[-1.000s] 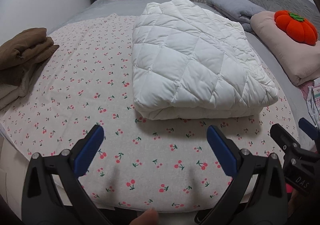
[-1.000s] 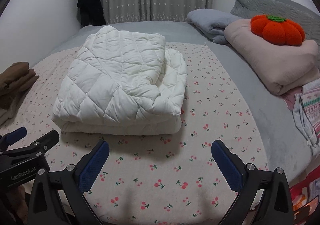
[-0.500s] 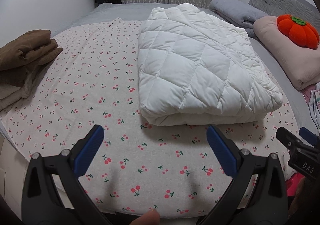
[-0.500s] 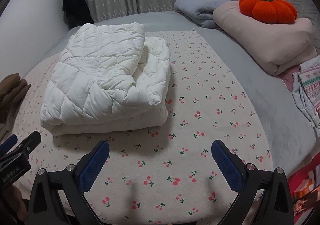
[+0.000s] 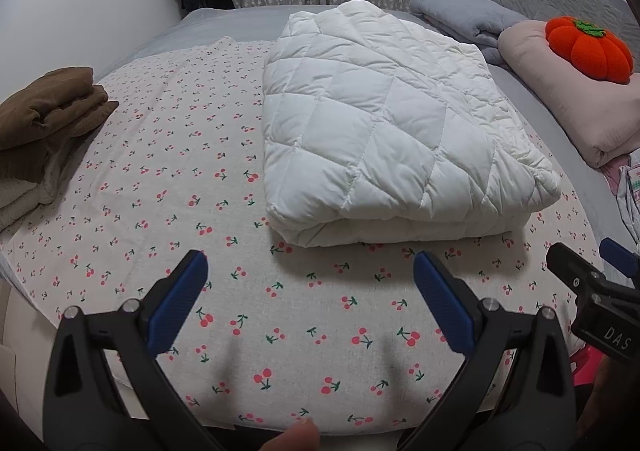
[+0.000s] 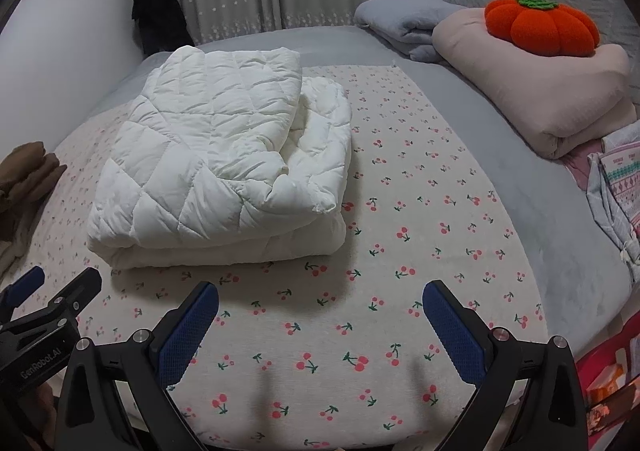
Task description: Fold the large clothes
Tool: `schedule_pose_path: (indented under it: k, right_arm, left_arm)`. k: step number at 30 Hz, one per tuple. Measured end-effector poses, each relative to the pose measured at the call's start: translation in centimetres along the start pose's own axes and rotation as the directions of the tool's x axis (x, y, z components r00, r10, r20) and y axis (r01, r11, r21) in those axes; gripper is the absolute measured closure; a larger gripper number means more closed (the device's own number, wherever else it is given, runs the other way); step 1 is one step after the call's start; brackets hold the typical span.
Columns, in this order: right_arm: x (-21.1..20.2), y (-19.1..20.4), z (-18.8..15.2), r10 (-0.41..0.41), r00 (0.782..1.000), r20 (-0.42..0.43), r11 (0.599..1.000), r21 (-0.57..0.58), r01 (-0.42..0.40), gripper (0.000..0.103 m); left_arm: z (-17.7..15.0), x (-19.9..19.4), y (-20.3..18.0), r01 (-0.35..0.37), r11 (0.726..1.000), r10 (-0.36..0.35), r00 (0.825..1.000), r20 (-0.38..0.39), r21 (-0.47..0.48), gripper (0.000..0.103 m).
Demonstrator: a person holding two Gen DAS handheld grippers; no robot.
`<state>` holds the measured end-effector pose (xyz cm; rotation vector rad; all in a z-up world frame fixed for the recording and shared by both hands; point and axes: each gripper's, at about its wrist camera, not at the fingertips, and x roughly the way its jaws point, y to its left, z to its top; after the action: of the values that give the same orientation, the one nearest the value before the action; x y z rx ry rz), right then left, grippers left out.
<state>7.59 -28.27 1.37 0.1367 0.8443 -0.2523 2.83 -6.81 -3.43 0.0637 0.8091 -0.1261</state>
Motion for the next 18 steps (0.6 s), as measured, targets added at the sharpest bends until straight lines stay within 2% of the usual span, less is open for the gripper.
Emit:
schedule_pose_path:
  k: [18]
  right_arm:
    - [-0.66, 0.97, -0.04, 0.034, 0.999, 0.016, 0.998, -0.051, -0.033, 0.0]
  left_arm:
    - [0.46, -0.04, -0.35, 0.009, 1.0, -0.009, 1.0, 0.009, -0.014, 0.001]
